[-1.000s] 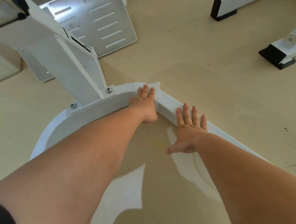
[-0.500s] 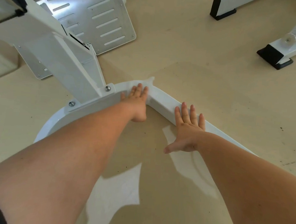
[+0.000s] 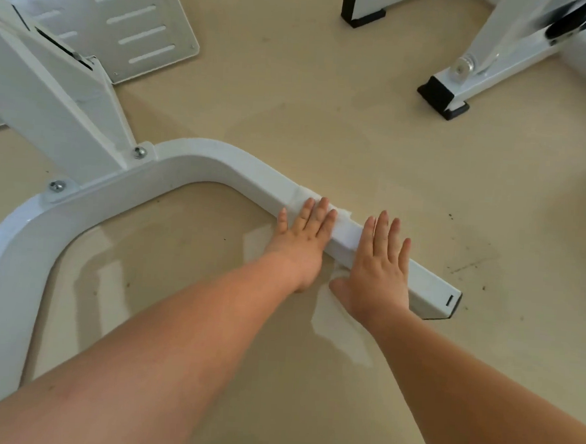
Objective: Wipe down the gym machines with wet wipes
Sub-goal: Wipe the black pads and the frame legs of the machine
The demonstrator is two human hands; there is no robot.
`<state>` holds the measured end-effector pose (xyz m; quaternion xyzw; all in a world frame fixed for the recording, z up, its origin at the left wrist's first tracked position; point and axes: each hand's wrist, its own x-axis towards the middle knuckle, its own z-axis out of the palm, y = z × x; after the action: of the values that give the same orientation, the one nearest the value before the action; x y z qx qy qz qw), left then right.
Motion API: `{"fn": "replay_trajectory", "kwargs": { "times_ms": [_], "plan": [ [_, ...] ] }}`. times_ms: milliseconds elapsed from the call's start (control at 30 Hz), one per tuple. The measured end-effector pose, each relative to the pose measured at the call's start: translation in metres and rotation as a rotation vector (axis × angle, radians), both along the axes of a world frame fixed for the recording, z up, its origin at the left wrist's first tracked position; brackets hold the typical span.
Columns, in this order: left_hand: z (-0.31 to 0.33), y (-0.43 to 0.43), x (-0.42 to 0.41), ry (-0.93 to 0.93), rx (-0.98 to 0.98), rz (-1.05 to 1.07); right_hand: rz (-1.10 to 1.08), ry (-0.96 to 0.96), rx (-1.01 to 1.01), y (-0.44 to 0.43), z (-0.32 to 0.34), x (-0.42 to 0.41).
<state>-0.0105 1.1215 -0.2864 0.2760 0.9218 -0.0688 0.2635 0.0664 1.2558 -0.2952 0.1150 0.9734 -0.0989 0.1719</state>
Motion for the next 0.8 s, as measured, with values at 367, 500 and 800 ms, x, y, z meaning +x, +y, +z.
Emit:
{"fn": "replay_trajectory", "kwargs": {
  "times_ms": [367,500,800],
  "plan": [
    [0.005,0.041,0.051,-0.087,0.036,-0.085,-0.370,-0.164,-0.021,0.044,0.005,0.069],
    [0.007,0.006,0.025,-0.040,-0.059,0.092,-0.290,-0.185,-0.066,0.055,0.002,0.073],
    [0.010,0.077,0.078,-0.069,0.001,-0.130,-0.329,-0.050,-0.178,0.061,0.002,0.083]
  ]
}}
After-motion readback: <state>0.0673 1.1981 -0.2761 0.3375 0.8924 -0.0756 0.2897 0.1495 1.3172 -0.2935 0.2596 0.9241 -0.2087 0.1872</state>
